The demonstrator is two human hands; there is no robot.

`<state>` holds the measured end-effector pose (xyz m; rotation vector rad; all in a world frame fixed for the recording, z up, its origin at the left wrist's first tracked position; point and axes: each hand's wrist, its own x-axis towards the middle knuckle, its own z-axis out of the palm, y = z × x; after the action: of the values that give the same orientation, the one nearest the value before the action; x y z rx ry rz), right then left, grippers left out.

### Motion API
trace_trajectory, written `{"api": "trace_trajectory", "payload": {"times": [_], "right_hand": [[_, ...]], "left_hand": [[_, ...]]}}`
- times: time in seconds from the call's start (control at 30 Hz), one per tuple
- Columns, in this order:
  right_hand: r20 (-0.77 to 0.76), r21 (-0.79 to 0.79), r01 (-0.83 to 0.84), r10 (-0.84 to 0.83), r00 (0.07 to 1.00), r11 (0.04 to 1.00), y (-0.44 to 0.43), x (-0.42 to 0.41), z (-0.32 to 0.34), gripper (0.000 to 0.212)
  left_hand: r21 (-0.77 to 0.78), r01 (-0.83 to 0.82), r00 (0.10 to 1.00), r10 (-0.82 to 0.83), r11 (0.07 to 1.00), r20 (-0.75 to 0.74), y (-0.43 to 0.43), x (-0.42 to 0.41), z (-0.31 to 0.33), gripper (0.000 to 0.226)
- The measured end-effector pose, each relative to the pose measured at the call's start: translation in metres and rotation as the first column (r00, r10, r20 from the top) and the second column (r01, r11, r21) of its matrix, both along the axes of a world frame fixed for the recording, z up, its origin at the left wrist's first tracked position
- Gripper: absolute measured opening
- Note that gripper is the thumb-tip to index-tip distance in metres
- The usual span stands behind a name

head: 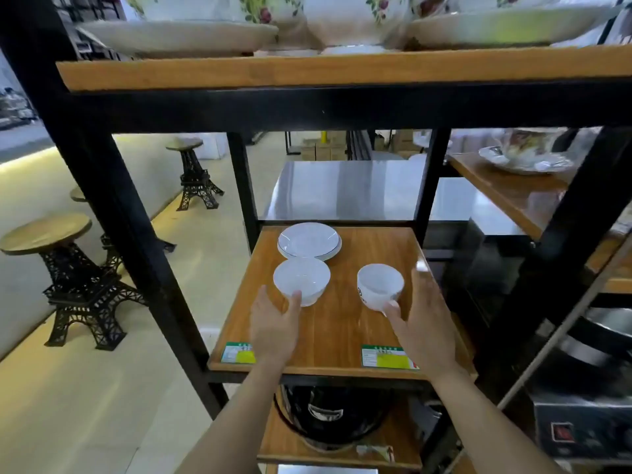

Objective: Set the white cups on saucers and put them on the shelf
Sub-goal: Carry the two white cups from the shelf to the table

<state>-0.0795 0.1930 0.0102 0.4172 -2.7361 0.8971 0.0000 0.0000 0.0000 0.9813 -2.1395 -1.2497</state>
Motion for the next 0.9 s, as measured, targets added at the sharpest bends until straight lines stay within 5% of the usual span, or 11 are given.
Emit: {"api": "trace_trajectory", "payload": {"times": [0.13, 0.27, 0.4, 0.57, 0.73, 0.9], "right_hand": [[0.33, -0.15, 0.002, 0.048, 0.943, 0.989, -0.002, -0.006, -0.005, 0.037], [0.468, -0.366, 0.051, 0.136, 0.873, 0.929, -0.005, -0.007, -0.002, 0.032], [0.648, -0.412, 0.158, 0.167, 0.743, 0.898, -0.009, -0.014, 0.008, 0.028], [0.78, -0.609, 0.458, 0.384, 0.495, 0.648, -0.008, -0.016, 0.021, 0.026], [0.76, -0.645, 0.492, 0.417, 0.499, 0.585, -0.01, -0.016, 0.023, 0.051], [0.699, -0.684, 0.398, 0.395, 0.596, 0.612, -0.007, -0.008, 0.01, 0.058]], "left_hand": [[0.203, -0.03, 0.999, 0.038, 0.979, -0.035, -0.003, -0.006, -0.006, 0.044], [0.37, -0.025, 0.992, 0.068, 0.929, -0.104, -0.004, -0.01, 0.002, 0.028], [0.534, -0.095, 0.991, 0.131, 0.84, -0.029, -0.004, -0.015, 0.009, 0.028], [0.786, -0.019, 0.993, 0.105, 0.618, -0.059, -0.004, -0.016, 0.021, 0.039], [0.861, -0.036, 0.962, 0.251, 0.508, -0.108, 0.001, -0.017, 0.028, 0.058], [0.823, -0.055, 0.948, 0.289, 0.565, -0.135, 0.003, -0.004, 0.025, 0.056]]}}
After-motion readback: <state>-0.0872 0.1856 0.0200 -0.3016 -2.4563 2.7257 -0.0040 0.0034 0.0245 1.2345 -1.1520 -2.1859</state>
